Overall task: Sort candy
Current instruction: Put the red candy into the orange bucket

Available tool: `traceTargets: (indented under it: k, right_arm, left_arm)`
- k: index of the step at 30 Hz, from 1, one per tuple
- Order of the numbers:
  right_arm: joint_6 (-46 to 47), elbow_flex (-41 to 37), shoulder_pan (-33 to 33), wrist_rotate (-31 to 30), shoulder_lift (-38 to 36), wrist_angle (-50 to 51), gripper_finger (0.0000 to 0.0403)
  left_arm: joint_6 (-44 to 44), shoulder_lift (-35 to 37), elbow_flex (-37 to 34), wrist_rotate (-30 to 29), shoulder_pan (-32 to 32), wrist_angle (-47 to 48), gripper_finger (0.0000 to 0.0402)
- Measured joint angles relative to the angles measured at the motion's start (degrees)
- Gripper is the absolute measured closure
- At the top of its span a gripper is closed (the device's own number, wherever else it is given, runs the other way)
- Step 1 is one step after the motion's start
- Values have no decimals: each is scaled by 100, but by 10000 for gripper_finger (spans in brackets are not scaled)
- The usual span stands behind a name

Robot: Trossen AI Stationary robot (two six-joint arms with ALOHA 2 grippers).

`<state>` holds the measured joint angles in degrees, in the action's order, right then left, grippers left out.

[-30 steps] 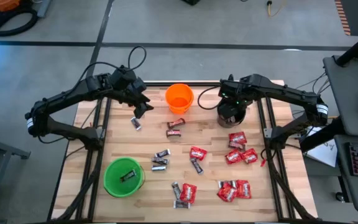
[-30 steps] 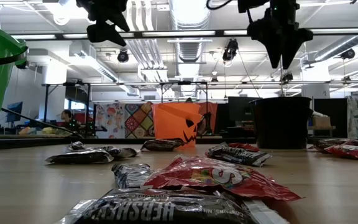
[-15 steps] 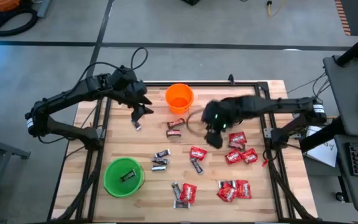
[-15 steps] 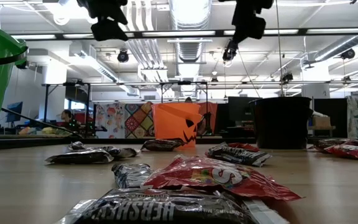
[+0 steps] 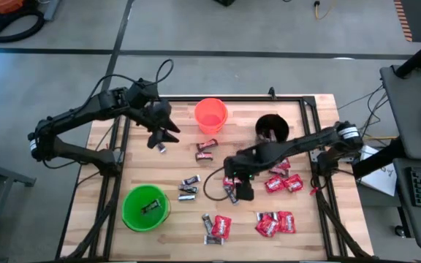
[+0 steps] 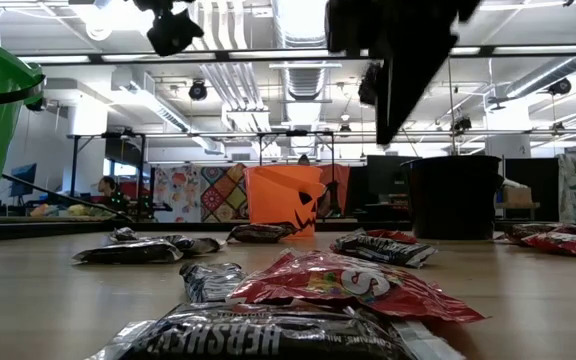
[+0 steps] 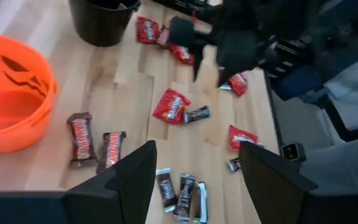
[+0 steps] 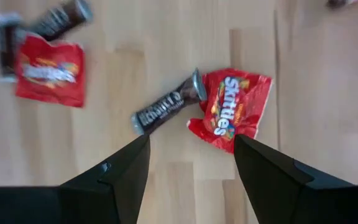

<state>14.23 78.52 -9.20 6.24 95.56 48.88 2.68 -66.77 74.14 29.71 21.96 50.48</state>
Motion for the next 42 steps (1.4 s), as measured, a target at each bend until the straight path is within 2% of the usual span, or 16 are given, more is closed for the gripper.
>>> traceTargets:
  k: [7, 12, 20, 23, 29, 33, 42]
  right_arm:
    - [165, -648, 10, -60, 509, -995, 179]
    - [393, -768, 10, -486, 845, -1034, 179]
    - [504, -771, 14, -513, 1105, -1239, 186]
    - [532, -771, 23, -510, 1105, -1242, 219]
    - [534, -781, 23, -476, 1014, -1229, 322]
    - [532, -787, 56, -469, 778, -1155, 377]
    - [613, -681, 664, -474, -235, -1218, 387]
  left_arm:
    - [202, 257, -3, -1, -206, 59, 205]
    - [311, 481, -3, -18, -208, 81, 205]
    - [343, 686, -3, -305, -206, 86, 206]
    - [382, 692, -3, -376, -206, 103, 206]
    - [375, 690, -3, -382, -206, 104, 206]
    - [363, 690, -5, -382, -206, 189, 206]
    - [444, 690, -192, -793, -204, 450, 206]
